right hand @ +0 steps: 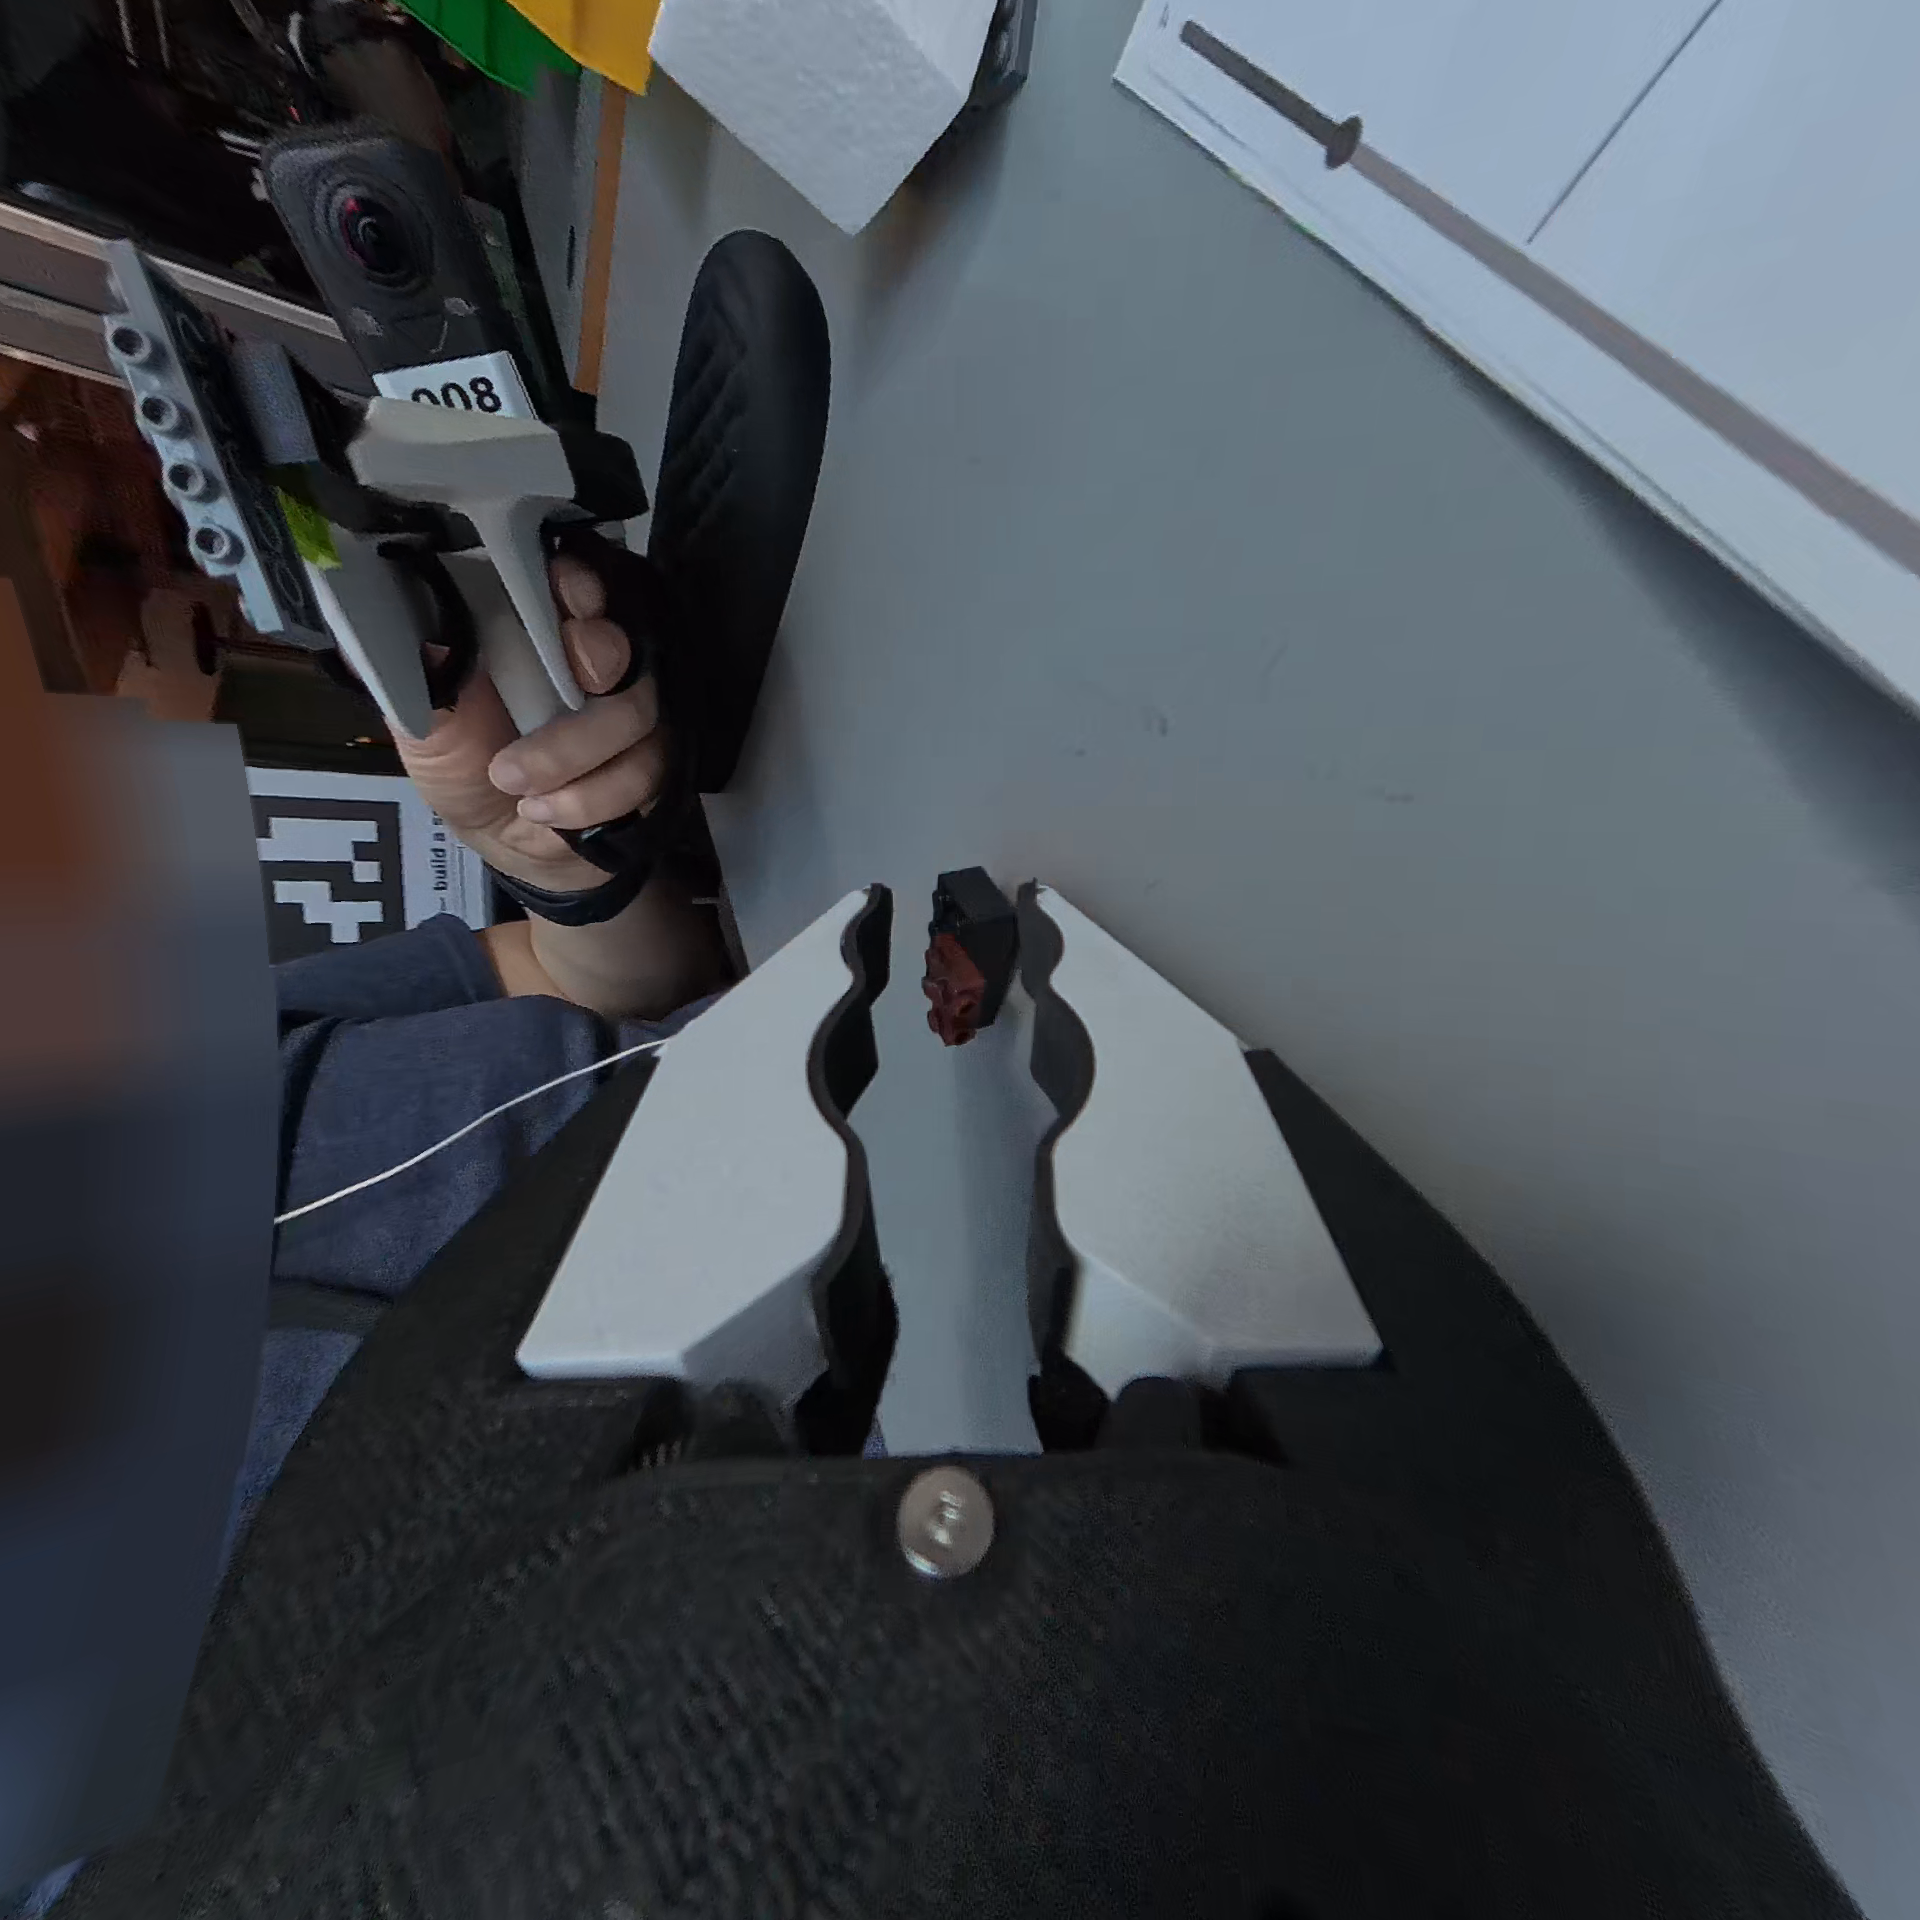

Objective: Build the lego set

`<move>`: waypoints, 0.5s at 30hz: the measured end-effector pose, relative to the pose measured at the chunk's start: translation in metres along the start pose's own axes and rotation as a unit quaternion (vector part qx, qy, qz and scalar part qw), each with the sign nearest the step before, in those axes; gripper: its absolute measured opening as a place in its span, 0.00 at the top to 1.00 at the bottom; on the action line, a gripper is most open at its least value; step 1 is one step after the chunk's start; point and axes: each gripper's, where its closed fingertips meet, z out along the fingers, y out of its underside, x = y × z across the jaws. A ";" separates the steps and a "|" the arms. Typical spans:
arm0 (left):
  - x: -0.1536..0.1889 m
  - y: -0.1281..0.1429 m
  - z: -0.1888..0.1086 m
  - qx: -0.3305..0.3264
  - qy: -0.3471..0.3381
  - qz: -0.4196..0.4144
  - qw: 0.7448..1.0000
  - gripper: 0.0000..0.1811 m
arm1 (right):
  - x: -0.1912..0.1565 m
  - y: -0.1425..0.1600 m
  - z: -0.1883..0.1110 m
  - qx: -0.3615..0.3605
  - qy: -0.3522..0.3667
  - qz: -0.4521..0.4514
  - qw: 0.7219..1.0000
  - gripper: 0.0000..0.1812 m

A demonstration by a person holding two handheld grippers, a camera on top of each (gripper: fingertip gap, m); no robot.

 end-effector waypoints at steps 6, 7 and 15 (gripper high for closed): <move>0.000 0.000 -0.001 0.002 0.003 -0.004 1.000 0.93 | -0.006 0.009 -0.015 -0.004 0.055 -0.280 0.958 0.81; 0.000 0.000 -0.002 0.002 0.003 -0.004 1.000 0.93 | -0.005 0.011 -0.016 0.005 0.075 -0.317 0.946 0.82; -0.001 0.004 0.002 -0.004 0.000 -0.006 1.000 0.93 | 0.001 0.031 -0.005 0.008 0.182 -0.384 0.905 0.84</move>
